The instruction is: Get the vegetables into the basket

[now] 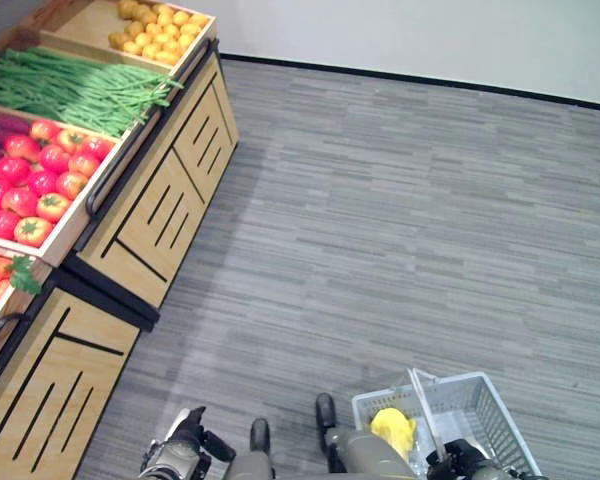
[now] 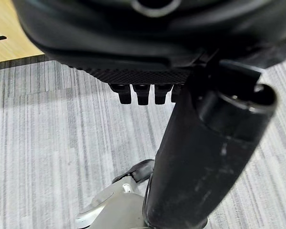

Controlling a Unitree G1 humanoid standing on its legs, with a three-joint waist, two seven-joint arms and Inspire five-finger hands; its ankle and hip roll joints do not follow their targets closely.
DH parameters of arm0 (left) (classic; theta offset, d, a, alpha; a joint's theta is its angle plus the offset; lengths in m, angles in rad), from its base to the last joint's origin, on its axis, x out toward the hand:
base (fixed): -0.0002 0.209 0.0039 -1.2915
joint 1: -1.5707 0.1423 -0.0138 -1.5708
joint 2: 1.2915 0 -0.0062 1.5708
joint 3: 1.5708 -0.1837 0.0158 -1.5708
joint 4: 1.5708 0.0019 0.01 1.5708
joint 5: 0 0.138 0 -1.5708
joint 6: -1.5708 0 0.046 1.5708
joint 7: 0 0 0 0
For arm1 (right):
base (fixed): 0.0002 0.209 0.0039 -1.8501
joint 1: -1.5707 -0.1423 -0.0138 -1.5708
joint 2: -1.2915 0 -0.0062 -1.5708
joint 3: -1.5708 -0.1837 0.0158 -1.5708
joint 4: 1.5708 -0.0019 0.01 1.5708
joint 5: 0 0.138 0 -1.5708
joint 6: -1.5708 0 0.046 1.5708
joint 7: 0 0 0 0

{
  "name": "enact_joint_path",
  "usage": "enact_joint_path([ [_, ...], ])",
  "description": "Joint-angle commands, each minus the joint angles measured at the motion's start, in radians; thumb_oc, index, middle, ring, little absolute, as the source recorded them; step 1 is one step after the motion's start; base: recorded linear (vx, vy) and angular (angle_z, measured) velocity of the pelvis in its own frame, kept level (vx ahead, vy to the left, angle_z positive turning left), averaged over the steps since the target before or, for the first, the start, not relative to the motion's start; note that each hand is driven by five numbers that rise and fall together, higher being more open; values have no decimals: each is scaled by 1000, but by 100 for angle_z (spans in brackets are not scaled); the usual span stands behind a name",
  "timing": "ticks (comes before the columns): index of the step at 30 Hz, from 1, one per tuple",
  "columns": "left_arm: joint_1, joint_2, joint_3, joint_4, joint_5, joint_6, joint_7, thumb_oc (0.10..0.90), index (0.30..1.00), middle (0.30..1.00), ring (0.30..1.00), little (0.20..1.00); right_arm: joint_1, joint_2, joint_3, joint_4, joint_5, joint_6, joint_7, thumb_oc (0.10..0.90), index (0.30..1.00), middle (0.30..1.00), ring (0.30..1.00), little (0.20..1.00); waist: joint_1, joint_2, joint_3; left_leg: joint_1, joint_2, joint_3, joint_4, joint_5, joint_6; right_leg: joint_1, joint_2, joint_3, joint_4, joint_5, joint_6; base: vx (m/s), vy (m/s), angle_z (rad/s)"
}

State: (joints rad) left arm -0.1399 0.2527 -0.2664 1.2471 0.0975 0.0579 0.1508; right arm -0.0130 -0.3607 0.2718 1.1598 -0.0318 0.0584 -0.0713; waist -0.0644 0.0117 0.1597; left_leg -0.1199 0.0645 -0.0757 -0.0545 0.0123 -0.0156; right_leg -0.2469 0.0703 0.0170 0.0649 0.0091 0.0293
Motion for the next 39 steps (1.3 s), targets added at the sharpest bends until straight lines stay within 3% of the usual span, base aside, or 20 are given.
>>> enact_joint_path([
  [1,-4,41,9,-5,3,3,34,900,1000,1000,1000,1000,-37,-17,-28,-75,41,-45,-26,400,300,300,300,300,3,-12,22,65,-124,32,-33,-27,49,42,-40,72,92,-66,29,42,-9,37],
  [10,-7,40,0,8,6,7,31,900,1000,1000,1000,1000,-40,8,-14,-15,35,-40,-19,400,300,300,300,300,-3,-12,31,78,-117,17,-33,-32,38,54,-42,41,115,-91,24,54,-28,19],
  [26,-5,23,-2,29,2,7,37,900,1000,1000,1000,1000,-38,11,-8,71,20,-36,-19,400,300,300,300,300,7,-22,25,59,-96,31,-33,-23,15,99,-36,24,-7,-55,11,15,-45,3],
  [27,94,-23,99,110,-60,22,37,900,1000,1000,1000,1000,32,63,-69,154,113,-42,-18,400,300,300,300,300,26,-19,-73,191,-115,152,-33,-67,46,335,-47,-65,-151,-66,7,0,0,0],
  [39,99,-18,100,116,-54,23,33,900,1000,1000,1000,1000,33,66,-67,164,104,-38,-15,400,300,300,300,300,31,-20,-77,201,-119,149,-33,-78,50,345,-52,-67,-152,-66,13,10,31,7],
])
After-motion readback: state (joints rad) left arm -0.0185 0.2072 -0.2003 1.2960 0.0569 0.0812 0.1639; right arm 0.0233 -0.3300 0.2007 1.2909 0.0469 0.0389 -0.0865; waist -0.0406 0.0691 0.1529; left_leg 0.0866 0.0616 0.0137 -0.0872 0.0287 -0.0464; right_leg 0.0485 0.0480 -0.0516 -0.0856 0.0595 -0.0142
